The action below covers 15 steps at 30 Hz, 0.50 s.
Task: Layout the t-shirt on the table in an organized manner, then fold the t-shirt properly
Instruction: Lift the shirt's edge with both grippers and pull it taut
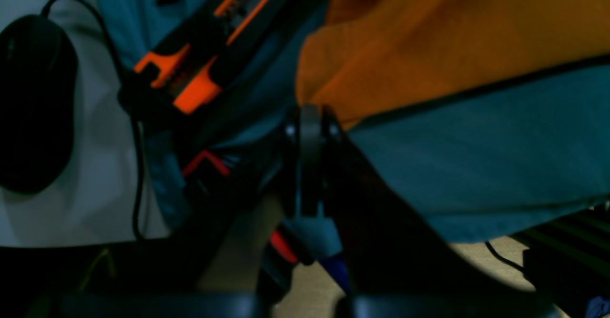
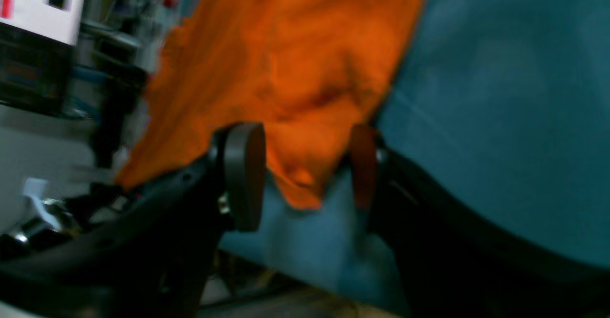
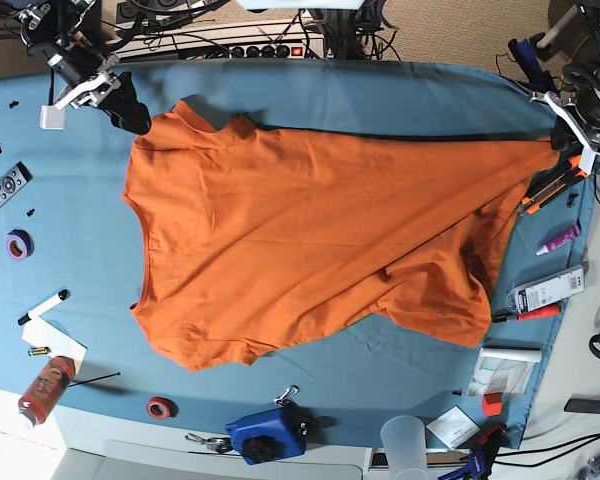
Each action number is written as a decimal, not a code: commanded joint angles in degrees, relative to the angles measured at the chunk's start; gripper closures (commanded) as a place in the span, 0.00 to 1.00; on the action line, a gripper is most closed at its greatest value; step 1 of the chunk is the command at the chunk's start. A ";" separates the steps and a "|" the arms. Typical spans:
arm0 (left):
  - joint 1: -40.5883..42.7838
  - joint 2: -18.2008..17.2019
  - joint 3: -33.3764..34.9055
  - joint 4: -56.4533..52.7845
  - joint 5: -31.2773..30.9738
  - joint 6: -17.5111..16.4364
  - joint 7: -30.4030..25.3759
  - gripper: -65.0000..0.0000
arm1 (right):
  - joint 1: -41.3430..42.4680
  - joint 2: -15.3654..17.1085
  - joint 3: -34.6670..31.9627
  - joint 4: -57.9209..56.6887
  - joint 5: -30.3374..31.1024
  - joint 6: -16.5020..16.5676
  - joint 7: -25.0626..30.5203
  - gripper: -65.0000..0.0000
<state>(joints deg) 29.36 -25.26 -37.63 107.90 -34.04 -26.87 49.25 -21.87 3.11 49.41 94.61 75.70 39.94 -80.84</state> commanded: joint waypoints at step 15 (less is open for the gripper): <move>0.00 -1.09 -0.50 0.83 -0.24 0.00 -2.60 1.00 | 1.09 -1.38 -10.40 0.87 -15.85 0.06 5.16 0.57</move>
<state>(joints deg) 29.47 -25.26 -37.63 107.90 -34.06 -26.87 47.70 -20.32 1.23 38.83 95.00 61.76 40.36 -74.72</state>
